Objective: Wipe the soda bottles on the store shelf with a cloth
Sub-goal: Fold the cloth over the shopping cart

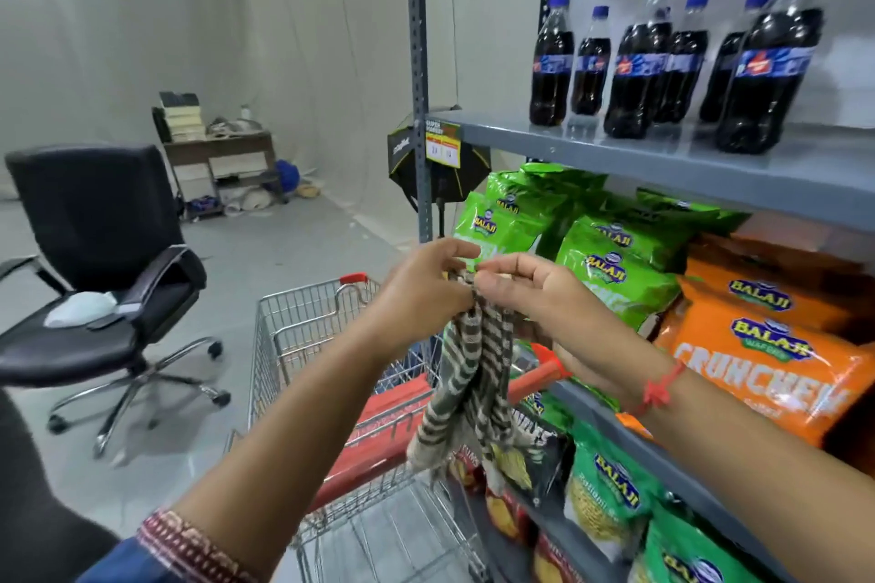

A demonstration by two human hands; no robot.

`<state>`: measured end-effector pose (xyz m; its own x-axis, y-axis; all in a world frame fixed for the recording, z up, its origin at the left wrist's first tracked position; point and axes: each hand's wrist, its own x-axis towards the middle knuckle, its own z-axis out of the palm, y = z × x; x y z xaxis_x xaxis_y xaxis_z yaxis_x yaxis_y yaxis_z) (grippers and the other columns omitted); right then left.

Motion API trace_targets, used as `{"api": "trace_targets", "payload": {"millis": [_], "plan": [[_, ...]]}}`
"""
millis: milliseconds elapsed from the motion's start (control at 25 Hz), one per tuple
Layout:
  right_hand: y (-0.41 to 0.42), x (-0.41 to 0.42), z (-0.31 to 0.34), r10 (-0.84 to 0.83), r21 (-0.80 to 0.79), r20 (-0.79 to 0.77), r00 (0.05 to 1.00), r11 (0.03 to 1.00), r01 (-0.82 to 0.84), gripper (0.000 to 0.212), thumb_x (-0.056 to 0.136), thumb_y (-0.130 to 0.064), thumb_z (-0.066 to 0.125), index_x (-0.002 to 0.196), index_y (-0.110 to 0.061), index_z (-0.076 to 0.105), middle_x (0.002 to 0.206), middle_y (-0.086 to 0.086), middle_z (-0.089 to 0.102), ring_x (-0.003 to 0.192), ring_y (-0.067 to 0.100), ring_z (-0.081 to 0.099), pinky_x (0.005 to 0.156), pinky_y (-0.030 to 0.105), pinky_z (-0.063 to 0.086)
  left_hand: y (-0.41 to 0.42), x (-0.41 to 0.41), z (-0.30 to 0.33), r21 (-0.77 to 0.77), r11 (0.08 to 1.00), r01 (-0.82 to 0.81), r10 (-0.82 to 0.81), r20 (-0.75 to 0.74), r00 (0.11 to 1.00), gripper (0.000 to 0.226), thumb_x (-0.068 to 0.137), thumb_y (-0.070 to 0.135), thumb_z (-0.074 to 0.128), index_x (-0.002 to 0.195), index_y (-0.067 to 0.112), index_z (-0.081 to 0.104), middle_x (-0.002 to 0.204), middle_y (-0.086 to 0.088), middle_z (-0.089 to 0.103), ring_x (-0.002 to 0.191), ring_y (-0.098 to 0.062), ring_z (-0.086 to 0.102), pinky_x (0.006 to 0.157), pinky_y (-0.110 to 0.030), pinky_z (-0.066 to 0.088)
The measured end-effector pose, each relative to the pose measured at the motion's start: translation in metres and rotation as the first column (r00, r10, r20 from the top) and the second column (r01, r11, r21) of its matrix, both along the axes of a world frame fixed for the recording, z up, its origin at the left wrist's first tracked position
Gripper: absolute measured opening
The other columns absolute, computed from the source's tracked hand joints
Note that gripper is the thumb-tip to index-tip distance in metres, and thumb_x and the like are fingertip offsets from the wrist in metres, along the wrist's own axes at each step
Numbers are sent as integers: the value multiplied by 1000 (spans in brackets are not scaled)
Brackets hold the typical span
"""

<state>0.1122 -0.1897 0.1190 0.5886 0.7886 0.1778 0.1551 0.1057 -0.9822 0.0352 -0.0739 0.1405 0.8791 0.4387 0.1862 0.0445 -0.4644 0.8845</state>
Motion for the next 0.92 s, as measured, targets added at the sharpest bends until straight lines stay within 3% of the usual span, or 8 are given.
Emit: {"api": "trace_targets", "payload": {"millis": [80, 160, 280, 400, 560, 680, 800, 920], "plan": [[-1, 3, 1, 58, -75, 83, 995, 996, -52, 37, 77, 8, 65, 99, -20, 55, 79, -2, 64, 64, 10, 60, 62, 20, 52, 7, -5, 1, -40, 998, 43, -44, -38, 998, 50, 73, -9, 52, 119, 12, 51, 119, -16, 55, 91, -24, 57, 81, -40, 50], [-4, 9, 6, 65, -167, 134, 989, 985, -42, 46, 74, 19, 60, 98, -19, 56, 77, 3, 62, 62, 14, 56, 59, 22, 50, 17, -13, 4, -60, 993, 102, -108, -106, 988, 51, 75, -12, 49, 120, 12, 50, 118, -16, 54, 88, -23, 57, 76, -35, 50], [-9, 28, 7, 97, -287, 106, 990, 956, -63, 44, 72, 23, 54, 87, -18, 61, 70, 4, 62, 56, 10, 57, 48, 18, 46, 38, -29, 5, -129, 972, 196, -220, -206, 954, 46, 77, -11, 49, 115, 14, 53, 107, -10, 55, 87, -24, 54, 75, -34, 45], [-4, 48, -9, 199, -417, 68, 978, 896, -153, 36, 75, 22, 53, 90, -10, 61, 77, 15, 57, 64, 23, 53, 52, 23, 43, 55, -37, -9, -150, 956, 253, -290, -325, 900, 40, 77, -9, 51, 106, 17, 57, 99, -6, 57, 84, -23, 53, 77, -38, 44], [32, 60, -50, 266, -638, 352, 897, 769, 23, 31, 77, 13, 61, 104, -1, 60, 67, 1, 51, 59, 12, 47, 52, 22, 39, 70, -24, -59, -60, 980, 190, -195, -495, 847, 31, 77, -7, 51, 103, 9, 58, 93, -12, 57, 79, -22, 55, 83, -40, 51], [62, 64, -80, 209, -615, 526, 824, 763, 199, 28, 75, 8, 65, 99, -8, 64, 63, -8, 46, 58, 7, 45, 50, 20, 35, 86, -8, -96, 4, 994, 110, -92, -522, 848, 25, 77, -6, 48, 96, 7, 58, 82, -7, 55, 69, -17, 51, 67, -30, 48], [79, 70, -102, 141, -557, 605, 783, 778, 291, 30, 77, 9, 59, 95, -14, 64, 80, 3, 60, 79, 25, 60, 67, 33, 49, 99, 9, -119, 185, 982, 26, 68, -484, 872, 29, 74, -6, 45, 92, 13, 59, 79, 0, 54, 67, -14, 48, 56, -24, 41], [82, 75, -121, 102, -543, 634, 767, 764, 348, 37, 80, 9, 48, 101, -18, 62, 98, 9, 64, 88, 30, 61, 77, 45, 54, 105, 21, -138, 266, 964, 26, 110, -482, 869, 30, 73, -10, 41, 86, 12, 59, 88, -5, 55, 72, -15, 50, 60, -25, 45]]}}
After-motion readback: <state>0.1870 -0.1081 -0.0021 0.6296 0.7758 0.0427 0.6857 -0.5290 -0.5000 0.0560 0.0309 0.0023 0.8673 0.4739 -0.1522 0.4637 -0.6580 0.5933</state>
